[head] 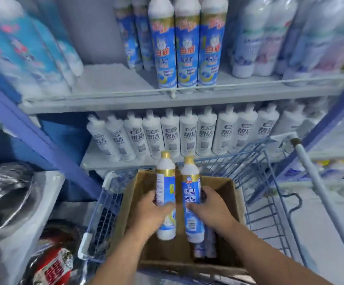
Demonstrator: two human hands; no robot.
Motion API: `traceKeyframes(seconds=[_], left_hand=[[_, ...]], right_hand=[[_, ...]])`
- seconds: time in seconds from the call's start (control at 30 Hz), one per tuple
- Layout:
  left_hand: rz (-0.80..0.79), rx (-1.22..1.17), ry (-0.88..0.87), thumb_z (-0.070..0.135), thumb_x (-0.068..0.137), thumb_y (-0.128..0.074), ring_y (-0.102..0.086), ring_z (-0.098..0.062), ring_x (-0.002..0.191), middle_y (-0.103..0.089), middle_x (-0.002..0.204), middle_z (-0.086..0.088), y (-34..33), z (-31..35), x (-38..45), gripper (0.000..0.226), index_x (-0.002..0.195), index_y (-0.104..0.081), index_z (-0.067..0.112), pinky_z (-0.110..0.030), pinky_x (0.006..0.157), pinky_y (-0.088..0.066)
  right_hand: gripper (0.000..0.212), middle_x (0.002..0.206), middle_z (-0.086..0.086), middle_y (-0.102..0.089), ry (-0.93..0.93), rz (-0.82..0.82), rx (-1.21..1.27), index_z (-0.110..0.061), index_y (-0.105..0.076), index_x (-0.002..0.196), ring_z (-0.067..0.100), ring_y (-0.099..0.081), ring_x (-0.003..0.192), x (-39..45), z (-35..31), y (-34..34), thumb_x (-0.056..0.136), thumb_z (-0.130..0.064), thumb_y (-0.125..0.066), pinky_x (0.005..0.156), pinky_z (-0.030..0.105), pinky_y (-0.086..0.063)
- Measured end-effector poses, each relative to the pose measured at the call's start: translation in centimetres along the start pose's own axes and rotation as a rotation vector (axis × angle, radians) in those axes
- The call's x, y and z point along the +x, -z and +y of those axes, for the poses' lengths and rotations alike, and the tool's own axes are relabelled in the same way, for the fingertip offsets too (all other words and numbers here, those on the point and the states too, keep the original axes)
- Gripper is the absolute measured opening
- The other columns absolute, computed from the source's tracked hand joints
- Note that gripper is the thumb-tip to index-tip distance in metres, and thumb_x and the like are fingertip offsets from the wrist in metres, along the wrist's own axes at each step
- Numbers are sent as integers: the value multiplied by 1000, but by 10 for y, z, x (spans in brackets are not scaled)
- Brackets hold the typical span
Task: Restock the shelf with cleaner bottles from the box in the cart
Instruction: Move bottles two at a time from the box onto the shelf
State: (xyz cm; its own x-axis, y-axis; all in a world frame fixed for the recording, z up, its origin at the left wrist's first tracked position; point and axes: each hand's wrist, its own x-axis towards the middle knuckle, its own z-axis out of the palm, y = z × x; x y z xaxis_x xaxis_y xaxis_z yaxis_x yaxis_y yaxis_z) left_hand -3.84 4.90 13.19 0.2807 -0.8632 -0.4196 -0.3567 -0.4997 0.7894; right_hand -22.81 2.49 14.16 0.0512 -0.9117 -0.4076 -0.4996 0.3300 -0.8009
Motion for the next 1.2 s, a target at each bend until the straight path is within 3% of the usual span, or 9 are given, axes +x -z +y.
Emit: traceKeyframes(seconds=[0.13, 0.27, 0.43, 0.57, 0.7, 0.77, 0.9, 1.07, 1.2], left_hand=[[63, -67, -118, 27, 75, -84, -75, -6, 79, -78, 90, 10, 24, 46, -22, 27, 100, -72, 28, -38, 78, -62], [205, -142, -229, 26, 81, -81, -70, 1, 75, -74, 92, 11, 56, 94, -40, 22, 100, -69, 28, -15, 58, -49], [338, -238, -391, 25, 82, -80, -67, -1, 82, -68, 96, 14, 108, 151, -51, 32, 107, -63, 33, -23, 66, -49], [341, -311, -485, 20, 82, -80, -67, 5, 75, -69, 94, 16, 150, 188, -40, 28, 96, -63, 38, -18, 62, -50], [318, -322, -557, 22, 82, -81, -63, 15, 73, -66, 98, 20, 186, 215, -13, 39, 113, -62, 36, -11, 61, -46], [309, -330, -590, 21, 82, -81, -62, 18, 72, -66, 100, 20, 200, 225, 7, 42, 116, -61, 36, -9, 63, -47], [289, -345, -617, 24, 78, -81, -70, 5, 84, -73, 103, 16, 221, 241, 56, 46, 118, -63, 39, -28, 81, -57], [238, -349, -630, 24, 80, -80, -71, 3, 82, -74, 97, 19, 233, 258, 114, 41, 113, -64, 42, -27, 78, -57], [191, -329, -626, 25, 78, -79, -74, -4, 84, -76, 93, 18, 229, 255, 155, 39, 103, -63, 50, -38, 82, -60]], right_hand=[[33, 96, -16, -71, 166, -6, 23, -34, -60, 100, -1, -67, 85, -21, -51, 28, 75, -25, -81, 85, 32, -57], [37, 98, -16, -69, 319, 16, 55, -39, -55, 102, 1, -66, 88, -31, -103, 51, 79, -25, -80, 83, 32, -57], [48, 100, -12, -70, 428, 75, 138, -31, -59, 119, 3, -67, 88, -36, -162, 60, 77, -23, -82, 80, 30, -57], [47, 100, -14, -69, 532, 88, 173, -33, -59, 117, 3, -64, 91, -31, -211, 58, 78, -20, -82, 71, 20, -51], [48, 105, -12, -69, 604, 153, 191, -28, -60, 120, 0, -63, 93, -14, -262, 49, 78, -18, -81, 79, 24, -54], [45, 103, -15, -68, 643, 190, 197, -27, -61, 119, -9, -61, 89, -2, -286, 45, 80, -18, -80, 79, 17, -53], [44, 104, -21, -64, 695, 266, 228, -28, -59, 121, -23, -55, 88, 30, -327, 32, 83, -17, -78, 67, -1, -42], [40, 102, -19, -68, 717, 358, 282, -30, -58, 115, -16, -60, 90, 74, -355, 6, 85, -9, -75, 72, 4, -46], [38, 106, -15, -71, 716, 428, 294, -28, -60, 118, -4, -66, 98, 109, -360, -11, 87, -10, -72, 83, 16, -53]])
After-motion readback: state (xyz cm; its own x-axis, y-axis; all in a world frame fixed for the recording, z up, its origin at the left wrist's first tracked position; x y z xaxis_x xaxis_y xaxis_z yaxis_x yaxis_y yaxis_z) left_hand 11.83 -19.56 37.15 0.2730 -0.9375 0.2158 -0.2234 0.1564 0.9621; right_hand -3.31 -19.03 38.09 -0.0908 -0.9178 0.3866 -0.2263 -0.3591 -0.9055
